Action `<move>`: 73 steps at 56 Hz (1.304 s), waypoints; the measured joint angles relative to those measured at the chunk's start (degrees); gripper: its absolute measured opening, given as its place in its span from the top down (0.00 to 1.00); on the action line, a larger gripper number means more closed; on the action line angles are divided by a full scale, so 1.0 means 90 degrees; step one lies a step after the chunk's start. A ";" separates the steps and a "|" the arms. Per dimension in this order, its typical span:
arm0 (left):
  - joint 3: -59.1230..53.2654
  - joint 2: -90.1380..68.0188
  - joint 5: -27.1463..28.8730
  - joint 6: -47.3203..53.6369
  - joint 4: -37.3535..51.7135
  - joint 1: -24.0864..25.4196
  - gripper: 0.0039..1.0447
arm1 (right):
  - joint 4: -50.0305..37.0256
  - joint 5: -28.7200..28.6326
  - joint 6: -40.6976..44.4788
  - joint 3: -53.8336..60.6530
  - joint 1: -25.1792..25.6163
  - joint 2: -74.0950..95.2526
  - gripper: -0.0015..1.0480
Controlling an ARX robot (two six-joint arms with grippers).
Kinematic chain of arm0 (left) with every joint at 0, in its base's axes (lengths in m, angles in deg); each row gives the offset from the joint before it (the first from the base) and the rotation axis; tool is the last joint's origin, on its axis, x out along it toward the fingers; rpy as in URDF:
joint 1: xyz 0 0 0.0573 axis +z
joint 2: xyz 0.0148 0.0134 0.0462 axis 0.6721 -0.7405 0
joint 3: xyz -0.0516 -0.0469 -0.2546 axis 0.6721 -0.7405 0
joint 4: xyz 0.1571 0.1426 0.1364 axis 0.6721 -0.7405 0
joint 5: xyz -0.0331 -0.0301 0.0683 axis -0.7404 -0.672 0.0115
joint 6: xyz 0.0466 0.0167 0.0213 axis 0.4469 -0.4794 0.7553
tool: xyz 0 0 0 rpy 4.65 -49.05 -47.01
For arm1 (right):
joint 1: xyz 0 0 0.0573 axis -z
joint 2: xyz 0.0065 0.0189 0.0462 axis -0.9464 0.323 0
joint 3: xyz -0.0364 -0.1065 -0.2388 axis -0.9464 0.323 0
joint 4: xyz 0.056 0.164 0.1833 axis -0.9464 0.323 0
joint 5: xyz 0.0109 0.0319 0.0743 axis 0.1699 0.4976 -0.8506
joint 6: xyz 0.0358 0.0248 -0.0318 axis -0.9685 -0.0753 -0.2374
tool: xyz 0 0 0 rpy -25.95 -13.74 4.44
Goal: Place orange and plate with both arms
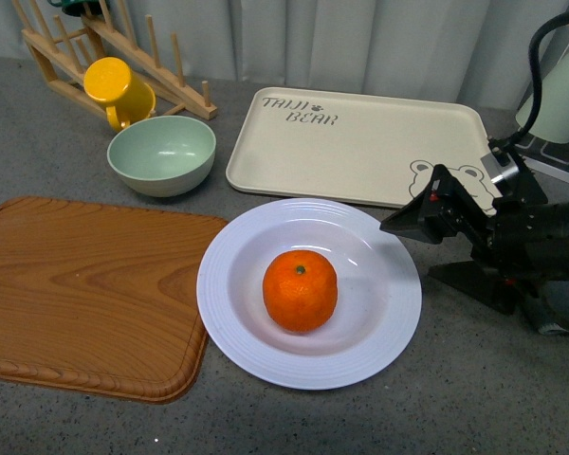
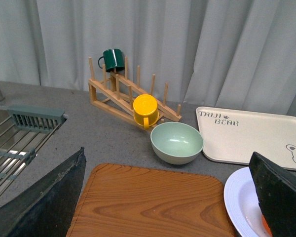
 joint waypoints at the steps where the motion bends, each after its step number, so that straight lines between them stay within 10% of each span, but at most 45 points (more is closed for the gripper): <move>1: 0.0000 0.0000 0.0000 0.0000 0.0000 0.0000 0.06 | 0.0029 -0.0051 -0.0036 -0.0049 -0.0015 0.0046 0.09; 34: 0.0000 0.0000 0.0000 0.0000 0.0000 0.0000 0.06 | 0.0566 -0.0736 -0.0551 -0.1025 -0.0250 0.0908 0.09; 62: 0.0000 0.0000 0.0000 0.0000 0.0000 0.0000 0.06 | 0.0639 -0.0794 -0.0345 -0.0945 -0.0226 0.1156 0.89; 73: 0.0000 0.0000 0.0000 0.0000 0.0000 0.0000 0.06 | 0.0529 -0.0928 -0.0323 -0.0928 -0.0219 0.1144 0.96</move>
